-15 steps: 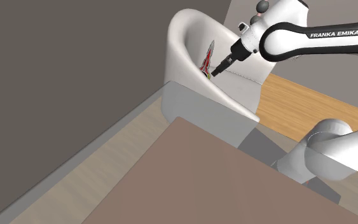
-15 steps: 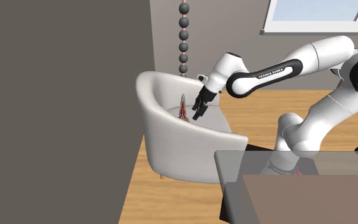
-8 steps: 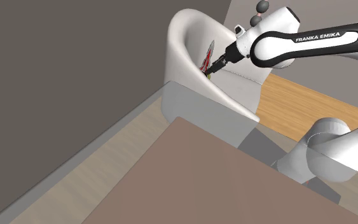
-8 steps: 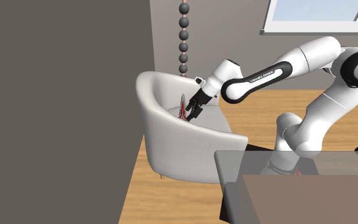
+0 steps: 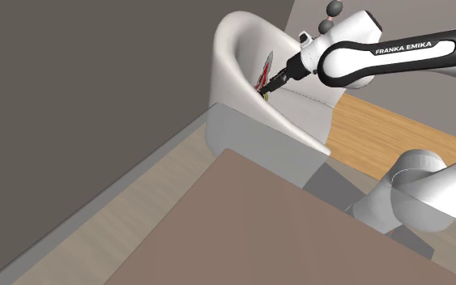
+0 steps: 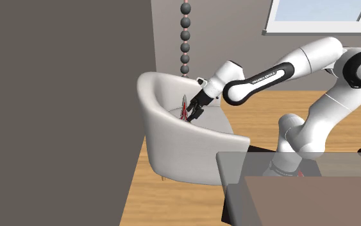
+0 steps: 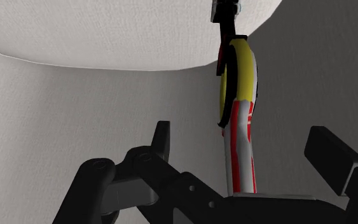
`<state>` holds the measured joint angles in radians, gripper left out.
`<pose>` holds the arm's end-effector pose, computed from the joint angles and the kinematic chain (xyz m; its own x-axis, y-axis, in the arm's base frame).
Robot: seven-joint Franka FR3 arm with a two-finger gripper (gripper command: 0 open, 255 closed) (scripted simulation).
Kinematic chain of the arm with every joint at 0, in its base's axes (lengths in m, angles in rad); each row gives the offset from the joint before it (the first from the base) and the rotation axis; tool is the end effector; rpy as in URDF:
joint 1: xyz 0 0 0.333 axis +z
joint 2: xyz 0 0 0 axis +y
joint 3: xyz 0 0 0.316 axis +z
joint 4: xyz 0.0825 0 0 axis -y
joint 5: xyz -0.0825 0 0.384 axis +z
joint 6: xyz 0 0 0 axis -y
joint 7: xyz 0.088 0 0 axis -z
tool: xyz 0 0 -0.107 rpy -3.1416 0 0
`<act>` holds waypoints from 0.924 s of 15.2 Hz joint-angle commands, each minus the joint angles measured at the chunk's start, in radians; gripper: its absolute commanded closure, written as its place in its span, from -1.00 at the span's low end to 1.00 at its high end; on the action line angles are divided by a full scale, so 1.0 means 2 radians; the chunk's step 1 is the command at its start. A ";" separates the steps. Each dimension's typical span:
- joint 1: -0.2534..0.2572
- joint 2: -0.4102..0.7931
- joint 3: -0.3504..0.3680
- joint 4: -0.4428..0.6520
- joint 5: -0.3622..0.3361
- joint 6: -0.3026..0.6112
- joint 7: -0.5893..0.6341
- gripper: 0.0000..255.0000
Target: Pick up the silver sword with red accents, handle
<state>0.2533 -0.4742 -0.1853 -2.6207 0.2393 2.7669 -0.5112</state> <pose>0.4305 0.0161 0.4707 0.7408 0.2994 0.6013 0.3625 -0.9318 0.0175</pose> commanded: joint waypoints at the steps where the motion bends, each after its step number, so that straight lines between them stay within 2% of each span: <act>1: 0.002 0.029 0.008 -0.011 -0.002 -0.001 0.006 1.00; 3: 0.014 0.052 0.013 -0.019 0.007 0.032 0.009 1.00; 4: 0.018 0.056 -0.002 -0.019 0.012 0.034 -0.008 1.00; 5: 0.019 0.049 -0.006 -0.031 0.013 0.040 -0.013 1.00; 6: 0.027 0.051 -0.006 -0.056 0.021 0.068 -0.016 1.00; 7: 0.006 0.035 -0.005 -0.010 0.002 0.003 -0.007 1.00; 14: -0.011 0.009 0.009 0.017 -0.019 -0.051 0.015 1.00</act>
<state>0.2376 -0.4630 -0.1734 -2.5828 0.2104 2.6825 -0.4930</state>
